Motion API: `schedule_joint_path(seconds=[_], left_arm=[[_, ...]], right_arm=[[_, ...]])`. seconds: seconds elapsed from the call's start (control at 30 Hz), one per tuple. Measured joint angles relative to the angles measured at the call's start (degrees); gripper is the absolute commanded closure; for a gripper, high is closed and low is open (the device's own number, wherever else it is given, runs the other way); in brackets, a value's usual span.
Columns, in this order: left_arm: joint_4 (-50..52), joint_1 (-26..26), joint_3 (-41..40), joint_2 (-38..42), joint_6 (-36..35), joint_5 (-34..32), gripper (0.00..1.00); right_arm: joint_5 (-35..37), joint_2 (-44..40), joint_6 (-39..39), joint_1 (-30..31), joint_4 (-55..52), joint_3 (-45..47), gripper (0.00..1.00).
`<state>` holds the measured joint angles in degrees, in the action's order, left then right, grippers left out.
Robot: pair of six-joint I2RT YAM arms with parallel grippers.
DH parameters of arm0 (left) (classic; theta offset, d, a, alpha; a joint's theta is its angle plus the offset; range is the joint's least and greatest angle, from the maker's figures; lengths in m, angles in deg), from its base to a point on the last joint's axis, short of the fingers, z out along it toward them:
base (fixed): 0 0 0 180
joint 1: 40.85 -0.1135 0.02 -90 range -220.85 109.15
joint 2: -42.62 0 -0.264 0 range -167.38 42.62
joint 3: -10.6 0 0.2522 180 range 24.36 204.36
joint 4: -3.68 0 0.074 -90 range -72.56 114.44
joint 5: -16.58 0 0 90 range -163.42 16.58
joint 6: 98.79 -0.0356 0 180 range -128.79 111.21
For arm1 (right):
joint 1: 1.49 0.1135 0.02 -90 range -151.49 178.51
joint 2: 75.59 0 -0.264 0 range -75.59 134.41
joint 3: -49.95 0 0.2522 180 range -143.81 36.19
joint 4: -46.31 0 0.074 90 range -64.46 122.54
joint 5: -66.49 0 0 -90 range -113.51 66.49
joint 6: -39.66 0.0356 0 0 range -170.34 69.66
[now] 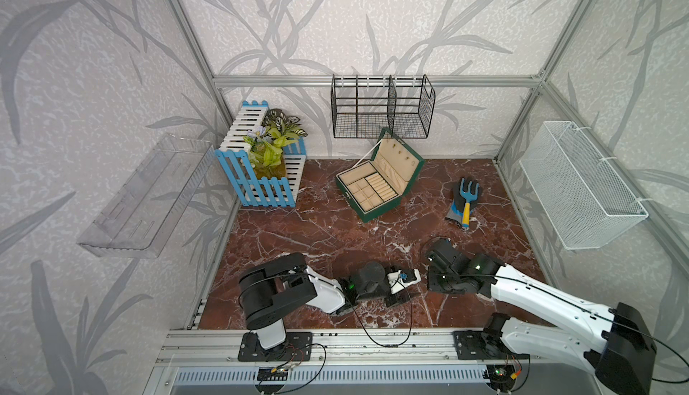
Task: Put jewelry chain into jewelry box
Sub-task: Pick up the necklace from the center of the board.
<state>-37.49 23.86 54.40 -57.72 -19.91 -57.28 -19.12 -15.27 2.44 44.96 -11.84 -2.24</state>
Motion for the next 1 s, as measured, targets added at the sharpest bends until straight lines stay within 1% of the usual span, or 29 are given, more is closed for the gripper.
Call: schedule_joint_path(seconds=[0.2,0.37,0.53,0.87,0.93,1.0], left_arm=[[-1.0,0.6,3.6,-4.5,-0.3,2.0,0.5],[-2.6,0.6,5.3,-7.0,0.4,3.1,0.58],[-4.5,0.5,6.3,-8.5,1.2,3.5,0.62],[-8.0,0.4,10.2,-11.7,3.7,3.7,0.69],[-8.3,0.4,10.7,-12.3,4.0,3.9,0.69],[-8.6,0.4,11.2,-12.9,4.3,4.1,0.66]], right_arm=[[-1.1,-1.1,-0.6,-1.0,0.1,0.0,1.0],[-2.3,-1.2,-0.8,-2.0,0.2,0.0,1.0],[-3.2,-1.6,-0.8,-3.1,0.2,0.0,1.0],[-4.9,-2.8,-0.8,-5.3,-0.6,0.0,1.0],[-4.9,-3.1,-0.8,-5.7,-0.9,0.0,1.0],[-4.9,-3.1,-0.7,-6.0,-1.2,0.0,1.0]])
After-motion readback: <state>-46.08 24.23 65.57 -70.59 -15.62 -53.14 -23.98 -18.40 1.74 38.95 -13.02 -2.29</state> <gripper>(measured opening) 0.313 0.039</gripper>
